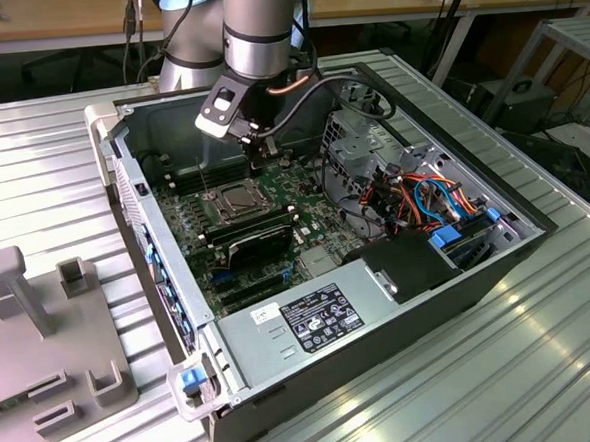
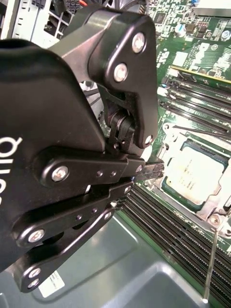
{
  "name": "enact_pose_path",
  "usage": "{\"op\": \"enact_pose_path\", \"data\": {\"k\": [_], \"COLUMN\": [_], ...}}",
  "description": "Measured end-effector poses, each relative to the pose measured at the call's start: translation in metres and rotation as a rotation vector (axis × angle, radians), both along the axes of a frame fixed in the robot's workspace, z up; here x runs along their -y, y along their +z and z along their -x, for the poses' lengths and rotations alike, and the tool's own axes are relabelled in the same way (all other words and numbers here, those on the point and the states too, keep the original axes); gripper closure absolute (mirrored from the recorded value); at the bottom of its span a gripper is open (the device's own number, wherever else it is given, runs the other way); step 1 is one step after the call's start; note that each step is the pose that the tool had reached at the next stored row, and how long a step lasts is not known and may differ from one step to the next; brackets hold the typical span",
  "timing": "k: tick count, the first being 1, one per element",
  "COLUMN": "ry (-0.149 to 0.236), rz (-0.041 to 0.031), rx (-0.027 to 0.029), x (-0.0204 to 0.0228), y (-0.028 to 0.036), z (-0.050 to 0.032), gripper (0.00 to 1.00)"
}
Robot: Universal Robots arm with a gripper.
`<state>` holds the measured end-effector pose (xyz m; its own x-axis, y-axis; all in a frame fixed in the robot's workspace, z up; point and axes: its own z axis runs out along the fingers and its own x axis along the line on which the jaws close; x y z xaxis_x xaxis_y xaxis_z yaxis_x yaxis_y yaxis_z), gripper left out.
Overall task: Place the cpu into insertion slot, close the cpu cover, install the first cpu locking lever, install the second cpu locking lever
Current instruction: 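Close the cpu cover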
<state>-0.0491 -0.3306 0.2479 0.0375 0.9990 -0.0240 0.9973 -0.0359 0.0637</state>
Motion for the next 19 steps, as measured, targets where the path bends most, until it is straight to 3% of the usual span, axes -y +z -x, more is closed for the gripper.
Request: {"op": "enact_pose_path", "data": {"k": [13, 19], "ry": [0.000, 0.000], "rz": [0.0000, 0.0000], "rx": [-0.0002, -0.0010], "x": [0.0000, 0.0000], "y": [-0.0002, -0.0004], "z": [0.0085, 0.0173], "gripper": [0.89, 0.89]}}
